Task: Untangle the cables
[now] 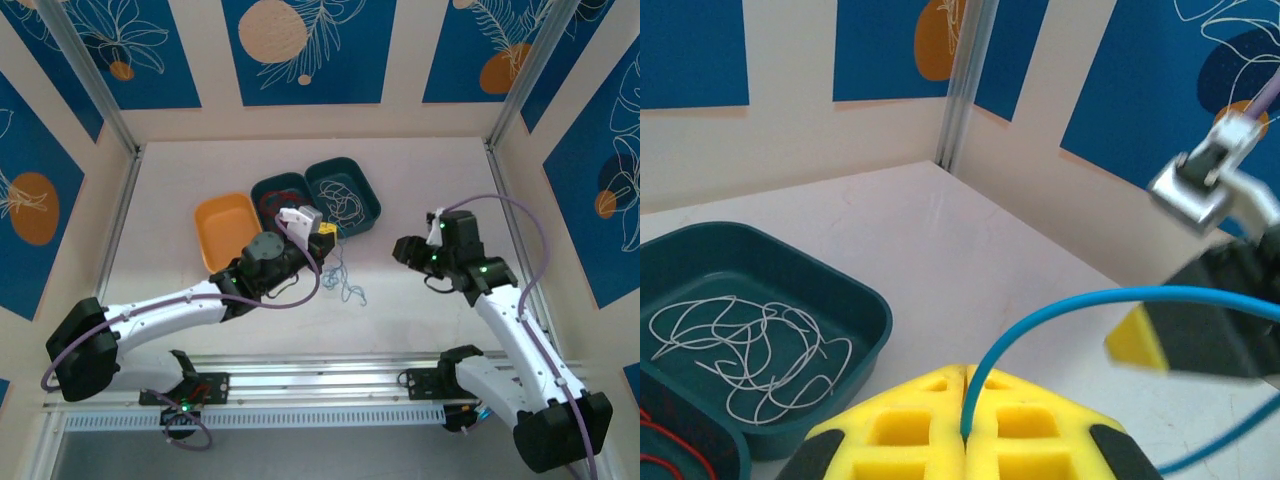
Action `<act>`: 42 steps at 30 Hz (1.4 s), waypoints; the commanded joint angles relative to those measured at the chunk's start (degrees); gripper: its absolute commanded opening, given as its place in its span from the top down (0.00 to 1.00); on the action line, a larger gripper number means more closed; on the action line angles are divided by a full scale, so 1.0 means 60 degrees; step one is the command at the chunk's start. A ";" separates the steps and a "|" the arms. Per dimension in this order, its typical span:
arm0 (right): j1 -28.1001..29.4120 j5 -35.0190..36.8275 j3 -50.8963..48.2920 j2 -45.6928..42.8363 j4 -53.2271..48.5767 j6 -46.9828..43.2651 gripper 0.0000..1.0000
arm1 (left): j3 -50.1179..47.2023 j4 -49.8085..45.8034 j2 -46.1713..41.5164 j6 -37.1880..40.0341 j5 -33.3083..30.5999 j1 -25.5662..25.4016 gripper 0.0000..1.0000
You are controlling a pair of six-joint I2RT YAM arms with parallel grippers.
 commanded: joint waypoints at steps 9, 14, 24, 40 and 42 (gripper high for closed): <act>0.3202 0.2371 -0.2874 -0.2163 0.2830 0.0867 0.54 | 0.0943 -0.0219 0.0004 -0.0565 -0.0080 0.0054 1.00; 0.3189 0.2332 -0.2858 -0.2024 0.2986 0.0492 0.49 | 0.1134 -0.0299 0.0051 -0.0538 0.0126 0.0053 1.00; 0.3365 0.1554 -0.2737 -0.1231 0.4006 -0.0066 0.49 | 0.1180 -0.0270 0.0084 -0.0496 0.0216 0.0049 1.00; 0.3963 0.1454 -0.2763 0.0402 0.5627 -0.0443 0.49 | 0.1282 -0.0182 0.0048 -0.0468 0.0467 0.0045 1.00; 0.4097 0.1564 -0.2798 0.0441 0.5685 -0.0509 0.49 | 0.1295 -0.0200 0.0023 -0.0441 0.0463 0.0056 1.00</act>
